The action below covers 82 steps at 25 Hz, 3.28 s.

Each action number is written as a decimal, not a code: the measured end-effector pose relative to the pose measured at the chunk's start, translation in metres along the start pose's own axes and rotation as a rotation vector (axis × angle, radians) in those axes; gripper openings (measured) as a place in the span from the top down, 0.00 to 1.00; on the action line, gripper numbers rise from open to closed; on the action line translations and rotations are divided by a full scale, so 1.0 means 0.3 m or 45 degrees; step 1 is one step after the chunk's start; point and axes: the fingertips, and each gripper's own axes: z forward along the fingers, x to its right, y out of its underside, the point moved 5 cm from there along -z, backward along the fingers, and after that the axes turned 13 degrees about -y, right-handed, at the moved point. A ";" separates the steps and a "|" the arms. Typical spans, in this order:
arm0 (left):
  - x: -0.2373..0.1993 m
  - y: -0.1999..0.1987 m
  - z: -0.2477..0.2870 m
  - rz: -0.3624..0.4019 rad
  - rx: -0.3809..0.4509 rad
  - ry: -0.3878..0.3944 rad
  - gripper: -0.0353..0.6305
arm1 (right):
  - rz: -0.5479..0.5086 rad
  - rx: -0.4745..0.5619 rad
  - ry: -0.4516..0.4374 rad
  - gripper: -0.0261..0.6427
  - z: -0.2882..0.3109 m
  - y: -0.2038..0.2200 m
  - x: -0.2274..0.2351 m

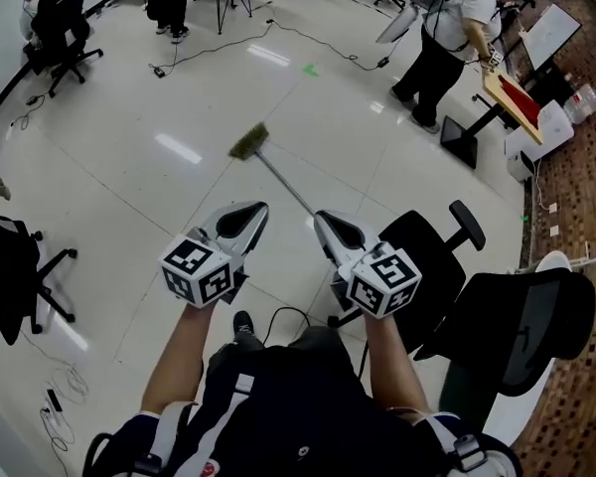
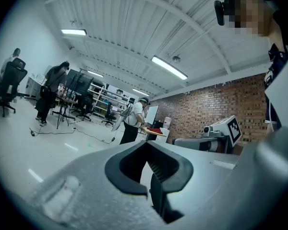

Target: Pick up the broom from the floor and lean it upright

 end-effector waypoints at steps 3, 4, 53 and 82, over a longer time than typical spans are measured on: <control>-0.086 -0.030 0.055 0.013 -0.031 0.063 0.94 | 0.000 -0.016 0.067 0.95 0.070 -0.013 0.029; -0.109 -0.038 0.076 0.014 -0.040 0.080 0.94 | 0.011 -0.025 0.089 0.95 0.085 -0.011 0.047; -0.133 0.123 1.524 0.480 -0.780 1.685 0.94 | 0.591 0.383 1.697 0.96 0.181 0.080 0.841; -0.209 2.056 1.883 1.306 -1.252 1.788 0.74 | 0.822 0.331 1.932 0.95 0.065 1.370 1.179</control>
